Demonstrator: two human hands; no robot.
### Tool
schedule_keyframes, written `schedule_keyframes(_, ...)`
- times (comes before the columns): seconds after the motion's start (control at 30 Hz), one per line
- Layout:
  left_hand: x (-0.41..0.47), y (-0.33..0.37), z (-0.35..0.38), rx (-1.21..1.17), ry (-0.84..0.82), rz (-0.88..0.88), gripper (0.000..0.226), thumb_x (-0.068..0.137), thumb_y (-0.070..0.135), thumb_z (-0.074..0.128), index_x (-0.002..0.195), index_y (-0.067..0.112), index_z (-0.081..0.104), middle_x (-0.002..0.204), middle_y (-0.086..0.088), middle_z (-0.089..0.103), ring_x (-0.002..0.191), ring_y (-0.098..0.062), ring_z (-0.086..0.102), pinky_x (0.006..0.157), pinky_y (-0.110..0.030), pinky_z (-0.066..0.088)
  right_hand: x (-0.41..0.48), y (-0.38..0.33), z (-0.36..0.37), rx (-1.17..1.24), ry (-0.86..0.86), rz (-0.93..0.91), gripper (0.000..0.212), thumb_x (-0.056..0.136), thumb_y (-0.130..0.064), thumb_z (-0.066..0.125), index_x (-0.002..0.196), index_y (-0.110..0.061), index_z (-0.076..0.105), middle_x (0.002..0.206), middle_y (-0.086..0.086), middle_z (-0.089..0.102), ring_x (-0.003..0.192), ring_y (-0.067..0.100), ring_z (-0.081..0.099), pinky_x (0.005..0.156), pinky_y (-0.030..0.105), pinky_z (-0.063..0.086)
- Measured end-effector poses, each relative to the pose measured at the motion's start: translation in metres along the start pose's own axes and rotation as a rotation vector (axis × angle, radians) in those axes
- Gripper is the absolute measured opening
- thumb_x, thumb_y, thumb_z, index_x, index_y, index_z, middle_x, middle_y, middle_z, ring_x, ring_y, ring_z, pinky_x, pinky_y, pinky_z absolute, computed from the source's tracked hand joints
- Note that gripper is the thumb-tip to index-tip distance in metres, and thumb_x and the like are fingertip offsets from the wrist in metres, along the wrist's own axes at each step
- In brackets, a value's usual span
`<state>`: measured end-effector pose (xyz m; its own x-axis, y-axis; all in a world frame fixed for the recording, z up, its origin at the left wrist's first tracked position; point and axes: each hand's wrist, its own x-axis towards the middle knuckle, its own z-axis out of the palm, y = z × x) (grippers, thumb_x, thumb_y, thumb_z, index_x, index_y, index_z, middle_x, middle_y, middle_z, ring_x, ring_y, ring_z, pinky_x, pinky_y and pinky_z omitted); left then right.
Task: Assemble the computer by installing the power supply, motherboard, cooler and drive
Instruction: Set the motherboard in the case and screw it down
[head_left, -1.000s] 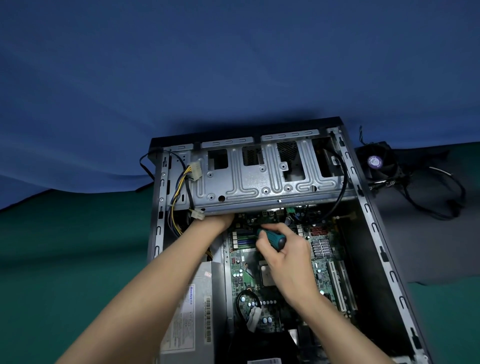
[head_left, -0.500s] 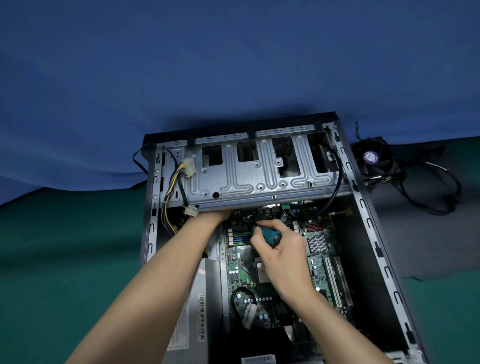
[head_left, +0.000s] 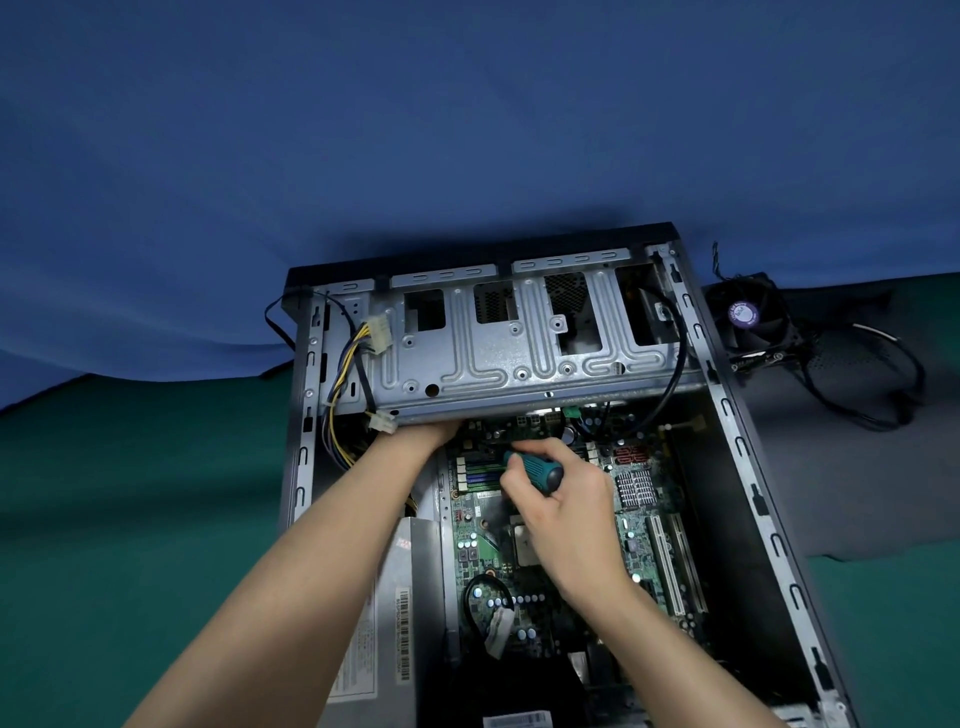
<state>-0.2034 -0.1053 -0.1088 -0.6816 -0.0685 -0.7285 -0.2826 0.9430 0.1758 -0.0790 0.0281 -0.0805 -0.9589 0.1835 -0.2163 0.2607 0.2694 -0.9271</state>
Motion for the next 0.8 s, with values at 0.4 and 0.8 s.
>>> schedule_keyframes(0.4, -0.008, -0.005, 0.005, -0.103, 0.071, 0.052, 0.047, 0.104, 0.027, 0.026, 0.150, 0.014, 0.020, 0.157, -0.011, 0.017, 0.140, -0.023, 0.025, 0.113, -0.032, 0.021, -0.001, 0.001, -0.001, -0.009, 0.023, -0.003, 0.009, 0.087, -0.023, 0.062, 0.092, -0.018, 0.068, 0.041, -0.011, 0.043, 0.038, 0.005, 0.036, 0.041, 0.022, 0.031)
schedule_keyframes(0.8, -0.006, -0.001, 0.001, -0.097, -0.048, -0.026, 0.050, 0.105, 0.023, 0.022, 0.150, 0.004, 0.012, 0.157, -0.018, 0.011, 0.144, -0.026, 0.017, 0.113, -0.030, 0.016, 0.000, 0.002, -0.001, -0.009, 0.009, 0.000, 0.008, 0.088, -0.022, 0.063, 0.092, -0.017, 0.067, 0.045, -0.007, 0.044, 0.040, 0.005, 0.035, 0.042, 0.024, 0.030)
